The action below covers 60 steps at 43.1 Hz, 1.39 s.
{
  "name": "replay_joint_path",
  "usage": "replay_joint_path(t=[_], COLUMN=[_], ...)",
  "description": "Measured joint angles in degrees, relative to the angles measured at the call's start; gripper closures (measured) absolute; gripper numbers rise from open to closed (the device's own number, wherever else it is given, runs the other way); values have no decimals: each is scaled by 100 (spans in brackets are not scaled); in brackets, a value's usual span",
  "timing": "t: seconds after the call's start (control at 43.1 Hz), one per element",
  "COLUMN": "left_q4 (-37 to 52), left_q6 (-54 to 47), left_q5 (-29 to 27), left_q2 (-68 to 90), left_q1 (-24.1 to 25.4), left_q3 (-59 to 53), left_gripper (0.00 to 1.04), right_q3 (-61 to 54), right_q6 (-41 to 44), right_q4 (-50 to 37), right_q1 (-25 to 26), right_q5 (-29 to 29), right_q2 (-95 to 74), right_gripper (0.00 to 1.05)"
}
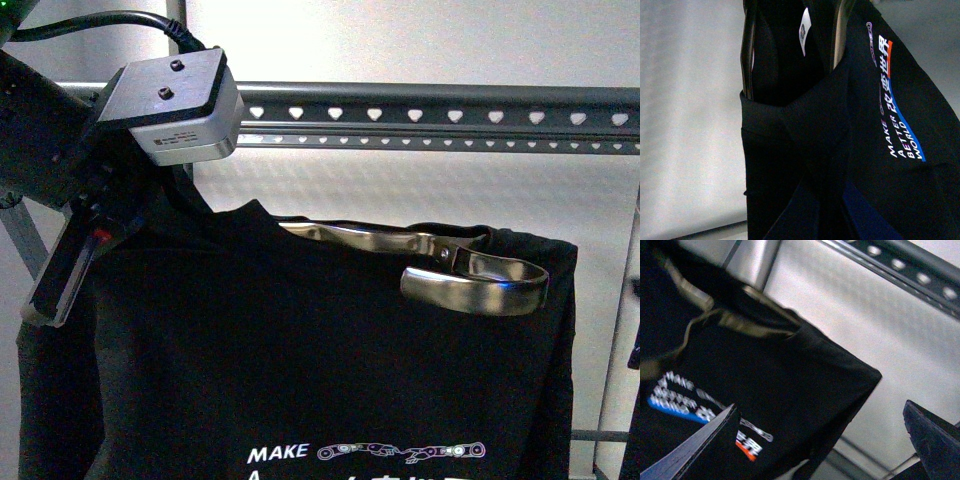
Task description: Hang clothes on hanger
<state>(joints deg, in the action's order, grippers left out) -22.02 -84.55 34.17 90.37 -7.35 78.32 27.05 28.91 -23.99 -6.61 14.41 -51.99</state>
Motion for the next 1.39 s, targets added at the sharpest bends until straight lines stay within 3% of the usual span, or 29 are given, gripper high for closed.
replay_joint_path(t=[0.046,0.139,0.279,0.348,0.58,1.207,1.393], left_q4=[0,0,0,0,0,0,0], left_q6=[0,0,0,0,0,0,-2], left_q5=[2,2,4,4,9,7,-11], left_q2=[0,0,0,0,0,0,0], left_q1=[0,0,0,0,-2,-2,-2], left_q3=[0,0,0,0,0,0,0], left_gripper=[100,100,100,100,100,100,100], right_q3=[280,588,1069,1311,1989,3838,4142], right_q6=[1458,3032,4492,4782,5029,4288,4221], right_q4=[101,439,645,662,750,953,973], right_q1=[-74,-81,-81,-68,13,116,120], right_q5=[199,313,247,214,203,162,109], right_q2=[-551,-1053,-1665,-1884,-2507,-4284,-4579], right_gripper=[7,7,7,7,7,7,27])
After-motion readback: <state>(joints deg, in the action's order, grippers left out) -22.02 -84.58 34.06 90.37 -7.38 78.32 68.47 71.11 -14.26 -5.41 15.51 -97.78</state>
